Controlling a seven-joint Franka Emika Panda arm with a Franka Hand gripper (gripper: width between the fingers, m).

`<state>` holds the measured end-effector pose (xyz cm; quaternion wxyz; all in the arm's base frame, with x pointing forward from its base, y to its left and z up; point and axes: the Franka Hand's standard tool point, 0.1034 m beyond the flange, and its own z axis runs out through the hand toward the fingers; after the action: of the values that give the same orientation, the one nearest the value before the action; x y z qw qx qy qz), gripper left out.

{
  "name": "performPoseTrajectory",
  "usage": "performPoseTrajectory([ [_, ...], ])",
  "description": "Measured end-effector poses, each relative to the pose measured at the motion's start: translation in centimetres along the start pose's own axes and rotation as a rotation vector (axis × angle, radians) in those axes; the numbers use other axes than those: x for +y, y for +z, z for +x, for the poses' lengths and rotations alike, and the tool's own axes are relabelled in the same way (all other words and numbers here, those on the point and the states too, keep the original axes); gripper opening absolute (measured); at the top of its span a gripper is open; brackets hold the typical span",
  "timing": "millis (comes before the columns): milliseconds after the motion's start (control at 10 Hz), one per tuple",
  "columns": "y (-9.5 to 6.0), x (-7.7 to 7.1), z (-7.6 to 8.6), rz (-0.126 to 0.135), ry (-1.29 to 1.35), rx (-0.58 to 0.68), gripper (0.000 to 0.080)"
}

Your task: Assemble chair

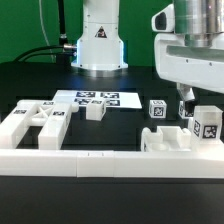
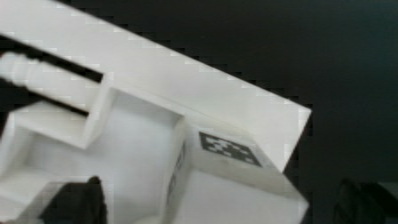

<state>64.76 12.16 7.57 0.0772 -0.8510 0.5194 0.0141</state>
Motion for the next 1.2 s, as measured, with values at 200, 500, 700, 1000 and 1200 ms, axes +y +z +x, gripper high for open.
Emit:
performPoseTrajectory([
  [200, -0.02, 0.27, -0.08, -0.024, -0.203, -0.007, 0.0649],
  [500, 0.23, 0.13, 0.00, -0.054, -0.545, -0.001, 0.0649],
  [700, 0.16, 0.27, 0.09, -0.082, -0.737, -0.010, 0.0649],
  [1000, -0.17, 0.14, 0.14, -0.126, -0.986, -0.033, 0.0649],
  [1200, -0.43, 0.12, 0.24, -0.146, -1.128, -0.039, 0.0649],
])
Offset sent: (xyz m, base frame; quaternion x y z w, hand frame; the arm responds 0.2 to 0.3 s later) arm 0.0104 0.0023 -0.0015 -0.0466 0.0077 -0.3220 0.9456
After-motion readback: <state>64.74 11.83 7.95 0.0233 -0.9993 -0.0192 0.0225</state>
